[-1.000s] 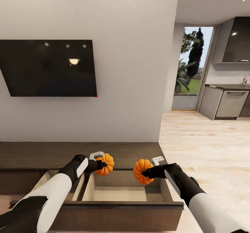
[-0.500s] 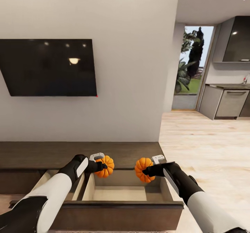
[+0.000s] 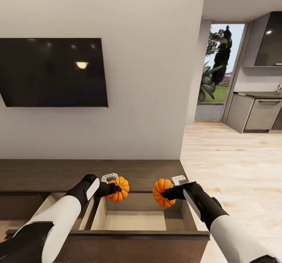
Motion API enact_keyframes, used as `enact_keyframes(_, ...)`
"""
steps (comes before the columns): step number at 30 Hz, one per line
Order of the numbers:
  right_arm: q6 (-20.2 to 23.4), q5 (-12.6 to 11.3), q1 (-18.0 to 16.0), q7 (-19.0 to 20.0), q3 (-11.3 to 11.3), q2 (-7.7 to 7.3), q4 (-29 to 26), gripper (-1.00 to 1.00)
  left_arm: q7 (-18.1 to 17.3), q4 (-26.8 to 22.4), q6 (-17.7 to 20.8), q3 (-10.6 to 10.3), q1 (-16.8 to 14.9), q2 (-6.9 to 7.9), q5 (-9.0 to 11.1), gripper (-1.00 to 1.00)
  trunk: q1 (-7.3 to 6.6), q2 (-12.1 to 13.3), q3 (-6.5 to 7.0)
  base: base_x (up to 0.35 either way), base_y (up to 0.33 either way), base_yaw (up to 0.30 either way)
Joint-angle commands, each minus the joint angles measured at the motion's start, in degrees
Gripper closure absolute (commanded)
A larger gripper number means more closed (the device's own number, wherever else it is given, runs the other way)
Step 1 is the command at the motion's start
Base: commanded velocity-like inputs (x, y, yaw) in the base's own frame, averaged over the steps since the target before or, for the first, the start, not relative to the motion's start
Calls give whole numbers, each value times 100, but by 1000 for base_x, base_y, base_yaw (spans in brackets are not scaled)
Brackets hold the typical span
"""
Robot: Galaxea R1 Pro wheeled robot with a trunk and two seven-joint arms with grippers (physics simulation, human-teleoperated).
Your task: Place each of the two pumpkins and all three candles from the living room inside a cabinet in the living room (use any cabinet), then make sure every cabinet is closed, and position the cauldron so it is next to a table in the living room.
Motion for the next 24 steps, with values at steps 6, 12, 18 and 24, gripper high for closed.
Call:
enact_keyframes(6,29,-67,-5,-23,20,-9,-8,100,16,-7,37,5,-2,-3,-4,100,-1,-3,-61,5,0,0)
enact_keyframes(12,39,-65,-5,-24,17,-8,-7,100,10,-7,45,1,-2,-19,-5,100,43,-84,-147,0,0,0)
enact_keyframes(18,333,-68,-5,-8,-265,-8,-8,100,19,-7,219,0,-2,-36,-9,100,175,-324,-263,0,0,0)
enact_keyframes(24,354,-74,-5,2,-284,-8,-8,100,60,-15,570,-1,-2,-37,-5,100,307,-565,-371,0,0,0)
